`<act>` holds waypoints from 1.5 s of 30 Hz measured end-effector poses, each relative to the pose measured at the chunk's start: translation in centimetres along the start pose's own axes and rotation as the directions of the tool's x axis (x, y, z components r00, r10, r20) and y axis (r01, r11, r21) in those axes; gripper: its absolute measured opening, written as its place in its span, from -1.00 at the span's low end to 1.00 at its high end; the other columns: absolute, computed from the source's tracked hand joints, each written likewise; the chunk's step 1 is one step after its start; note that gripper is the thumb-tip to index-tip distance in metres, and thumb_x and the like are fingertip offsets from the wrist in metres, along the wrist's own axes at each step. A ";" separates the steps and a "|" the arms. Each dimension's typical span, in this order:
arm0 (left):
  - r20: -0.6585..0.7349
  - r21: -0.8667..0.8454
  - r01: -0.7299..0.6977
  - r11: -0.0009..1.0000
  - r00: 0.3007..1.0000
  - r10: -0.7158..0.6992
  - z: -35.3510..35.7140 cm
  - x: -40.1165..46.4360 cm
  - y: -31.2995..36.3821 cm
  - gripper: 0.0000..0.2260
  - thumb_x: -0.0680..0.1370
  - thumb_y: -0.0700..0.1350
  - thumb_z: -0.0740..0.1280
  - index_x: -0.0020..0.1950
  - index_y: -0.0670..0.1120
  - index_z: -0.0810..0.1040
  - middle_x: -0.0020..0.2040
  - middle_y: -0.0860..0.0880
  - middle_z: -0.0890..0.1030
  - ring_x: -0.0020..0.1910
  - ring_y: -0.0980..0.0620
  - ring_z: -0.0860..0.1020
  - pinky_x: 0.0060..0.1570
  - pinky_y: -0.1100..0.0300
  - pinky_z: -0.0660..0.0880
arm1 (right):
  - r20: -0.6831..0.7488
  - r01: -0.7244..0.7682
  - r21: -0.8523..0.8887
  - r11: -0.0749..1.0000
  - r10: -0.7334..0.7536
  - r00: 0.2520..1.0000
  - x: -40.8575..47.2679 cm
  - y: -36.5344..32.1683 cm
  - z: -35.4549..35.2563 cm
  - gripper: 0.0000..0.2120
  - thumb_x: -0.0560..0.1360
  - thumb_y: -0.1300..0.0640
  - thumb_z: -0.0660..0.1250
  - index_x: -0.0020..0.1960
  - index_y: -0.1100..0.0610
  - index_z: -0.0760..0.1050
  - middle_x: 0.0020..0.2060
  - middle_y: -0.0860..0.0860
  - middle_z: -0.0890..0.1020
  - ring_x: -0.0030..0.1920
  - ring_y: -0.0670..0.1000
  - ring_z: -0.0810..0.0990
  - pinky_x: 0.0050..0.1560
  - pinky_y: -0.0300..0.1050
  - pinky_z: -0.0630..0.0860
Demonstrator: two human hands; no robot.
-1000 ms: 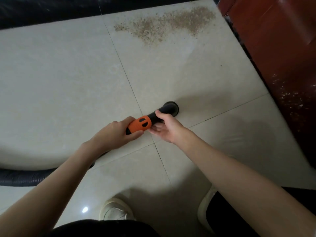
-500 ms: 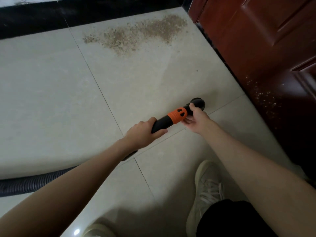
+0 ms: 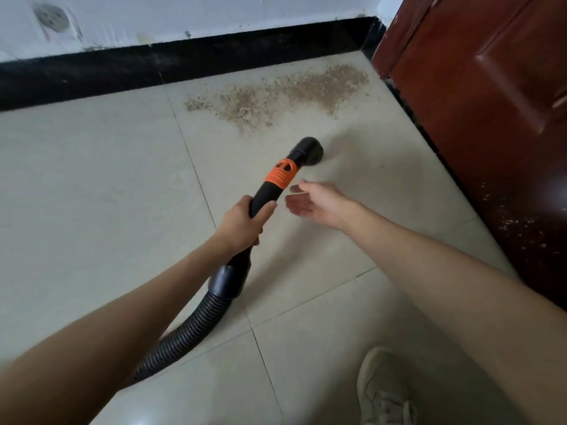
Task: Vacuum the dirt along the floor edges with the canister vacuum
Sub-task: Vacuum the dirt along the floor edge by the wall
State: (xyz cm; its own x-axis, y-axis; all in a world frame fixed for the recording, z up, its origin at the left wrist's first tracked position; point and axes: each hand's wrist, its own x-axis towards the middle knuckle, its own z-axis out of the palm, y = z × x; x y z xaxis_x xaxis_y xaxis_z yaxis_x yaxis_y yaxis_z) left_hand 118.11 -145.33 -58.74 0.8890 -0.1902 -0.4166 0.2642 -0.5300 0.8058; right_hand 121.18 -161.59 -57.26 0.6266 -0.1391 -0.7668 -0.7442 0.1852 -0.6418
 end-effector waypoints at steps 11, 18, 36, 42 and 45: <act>-0.305 -0.588 0.000 0.809 0.926 -0.221 -8.5 4.8 4.5 -0.73 0.63 0.09 0.17 -0.11 -0.09 0.38 -0.33 -0.07 0.48 -0.44 0.05 0.47 -0.37 0.21 0.44 | 0.424 0.040 -0.446 0.894 0.172 0.889 -2.2 -1.8 7.1 -0.61 0.68 -0.09 0.08 -0.03 0.20 0.47 -0.21 0.12 0.57 -0.20 0.08 0.57 -0.11 -0.08 0.55; -0.422 -0.730 -0.003 0.683 0.788 -0.448 -11.8 4.4 4.4 -0.64 0.61 0.13 0.18 0.04 -0.19 0.42 -0.30 -0.06 0.49 -0.39 0.05 0.48 -0.34 0.19 0.47 | 0.527 0.217 -0.338 0.916 -0.007 0.850 -4.0 0.6 9.2 -0.59 0.55 -0.25 0.25 -0.02 0.12 0.49 -0.15 0.11 0.62 -0.16 0.10 0.61 -0.04 -0.02 0.55; -0.325 -0.830 0.079 0.553 0.736 -0.593 -12.5 9.7 1.4 -0.57 0.59 0.21 0.19 -0.05 -0.20 0.40 -0.31 -0.09 0.48 -0.40 0.00 0.49 -0.41 0.14 0.43 | 0.452 0.484 -0.361 0.797 -0.305 0.839 1.4 0.4 12.0 -0.66 0.44 -0.16 0.45 -0.15 0.06 0.42 -0.31 -0.05 0.54 -0.31 -0.05 0.54 -0.30 -0.20 0.45; -0.355 -0.799 0.082 0.596 0.735 -0.578 -10.6 11.5 1.1 -0.61 0.61 0.17 0.15 0.08 -0.17 0.42 -0.28 -0.07 0.52 -0.38 0.03 0.53 -0.43 0.19 0.44 | 0.458 0.445 -0.325 0.835 -0.272 0.846 3.8 0.7 10.2 -0.67 0.42 -0.15 0.47 -0.08 0.06 0.45 -0.24 0.00 0.58 -0.23 0.02 0.58 -0.15 -0.03 0.53; -0.351 -0.800 0.085 0.593 0.737 -0.578 -10.0 11.4 0.4 -0.60 0.62 0.19 0.12 0.09 -0.15 0.41 -0.24 -0.08 0.52 -0.36 0.03 0.54 -0.40 0.17 0.48 | 0.464 0.476 -0.352 0.806 -0.291 0.837 4.3 1.3 9.7 -0.66 0.42 -0.17 0.46 -0.04 0.02 0.44 -0.18 0.01 0.60 -0.17 0.03 0.60 -0.14 -0.06 0.55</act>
State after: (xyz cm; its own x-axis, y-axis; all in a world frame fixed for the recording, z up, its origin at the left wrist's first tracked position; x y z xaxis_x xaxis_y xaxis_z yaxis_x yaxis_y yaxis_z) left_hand 132.07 -139.47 -58.96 0.6335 0.4559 -0.6252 0.5315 0.3309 0.7798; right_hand 125.13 -152.47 -61.26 0.8481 0.2813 -0.4491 -0.3833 -0.2595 -0.8864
